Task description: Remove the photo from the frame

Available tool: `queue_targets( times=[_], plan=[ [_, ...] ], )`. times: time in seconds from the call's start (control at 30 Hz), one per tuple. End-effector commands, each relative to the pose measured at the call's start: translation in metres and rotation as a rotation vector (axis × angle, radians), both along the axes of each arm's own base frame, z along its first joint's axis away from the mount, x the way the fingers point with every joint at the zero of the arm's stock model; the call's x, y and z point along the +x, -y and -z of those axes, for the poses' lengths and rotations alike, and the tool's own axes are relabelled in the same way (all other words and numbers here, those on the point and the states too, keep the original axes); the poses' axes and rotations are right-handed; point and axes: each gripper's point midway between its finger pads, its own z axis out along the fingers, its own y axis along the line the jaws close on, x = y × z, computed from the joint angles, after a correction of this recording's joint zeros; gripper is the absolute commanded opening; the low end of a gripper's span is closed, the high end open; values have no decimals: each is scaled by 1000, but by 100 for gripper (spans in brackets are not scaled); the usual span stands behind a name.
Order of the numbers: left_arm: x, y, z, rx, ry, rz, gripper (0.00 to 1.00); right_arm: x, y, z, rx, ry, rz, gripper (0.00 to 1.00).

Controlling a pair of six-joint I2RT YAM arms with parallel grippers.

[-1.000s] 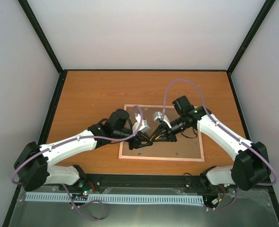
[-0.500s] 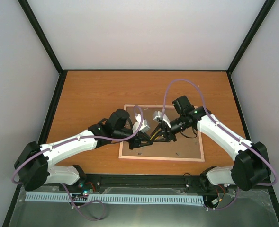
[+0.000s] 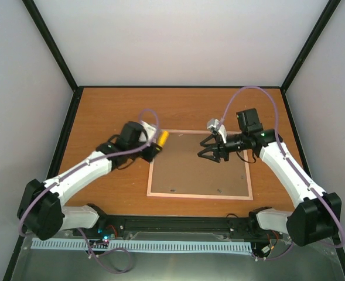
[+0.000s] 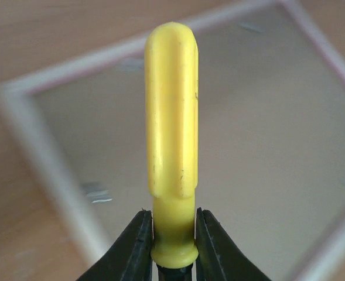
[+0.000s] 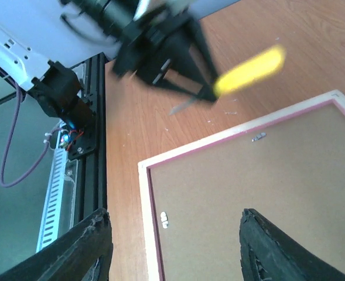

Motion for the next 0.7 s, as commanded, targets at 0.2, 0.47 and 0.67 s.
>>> queue_targets(
  times=[0.2, 0.47, 0.67],
  plan=[
    [81, -164, 24, 238, -67, -640, 1, -16, 5, 12, 14, 34, -9, 60],
    [84, -204, 68, 407, -160, -739, 1, -13, 4, 19, -2, 14, -18, 59],
    [89, -206, 96, 407, -246, -721, 1, -12, 4, 22, -6, 5, -21, 59]
  ],
)
